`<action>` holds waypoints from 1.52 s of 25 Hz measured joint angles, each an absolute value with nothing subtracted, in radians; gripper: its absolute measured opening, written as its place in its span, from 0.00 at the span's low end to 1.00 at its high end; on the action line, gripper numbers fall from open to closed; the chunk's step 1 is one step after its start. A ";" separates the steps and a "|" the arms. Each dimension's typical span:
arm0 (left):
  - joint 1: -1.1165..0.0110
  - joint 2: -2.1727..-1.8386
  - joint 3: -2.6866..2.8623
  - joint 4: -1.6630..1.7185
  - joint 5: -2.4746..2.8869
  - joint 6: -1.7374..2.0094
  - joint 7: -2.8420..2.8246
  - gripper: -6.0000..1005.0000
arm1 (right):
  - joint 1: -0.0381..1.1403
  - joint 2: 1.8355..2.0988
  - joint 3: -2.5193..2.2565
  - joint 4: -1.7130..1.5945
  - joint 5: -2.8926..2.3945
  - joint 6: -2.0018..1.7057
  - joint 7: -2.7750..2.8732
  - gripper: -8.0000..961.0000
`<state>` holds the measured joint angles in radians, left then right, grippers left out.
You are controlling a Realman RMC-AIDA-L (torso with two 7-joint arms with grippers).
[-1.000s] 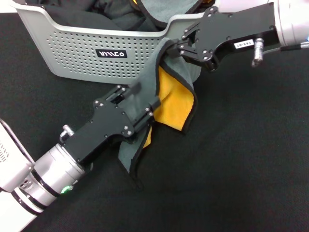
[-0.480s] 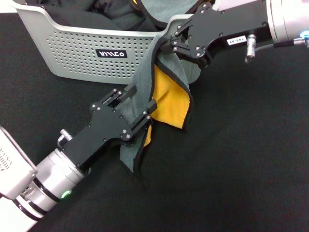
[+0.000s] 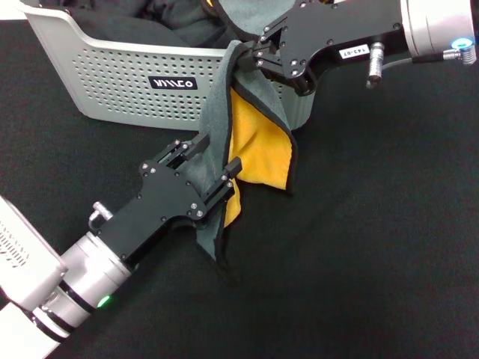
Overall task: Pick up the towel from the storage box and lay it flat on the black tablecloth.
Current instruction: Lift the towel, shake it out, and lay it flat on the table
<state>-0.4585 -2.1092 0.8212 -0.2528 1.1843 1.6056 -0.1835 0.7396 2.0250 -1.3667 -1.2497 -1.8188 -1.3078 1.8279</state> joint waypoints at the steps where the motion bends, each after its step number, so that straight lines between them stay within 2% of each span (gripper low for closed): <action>1: -0.459 -2.109 0.813 -0.253 1.184 1.588 -0.177 0.57 | 0.739 2.025 -1.368 -1.253 -1.817 -1.311 1.828 0.02; 21: -0.414 -2.108 0.798 -0.215 1.188 1.538 -0.162 0.57 | 0.607 2.014 -1.200 -1.389 -1.801 -1.408 1.815 0.02; 38: -0.411 -2.106 0.848 -0.201 1.189 1.540 -0.168 0.56 | 0.576 2.012 -1.119 -1.382 -1.804 -1.431 1.779 0.02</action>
<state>-0.4115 -2.1061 0.8480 -0.2015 1.1889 1.5400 -0.1679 0.5762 2.0122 -1.1193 -1.3822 -1.8039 -1.4312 1.7787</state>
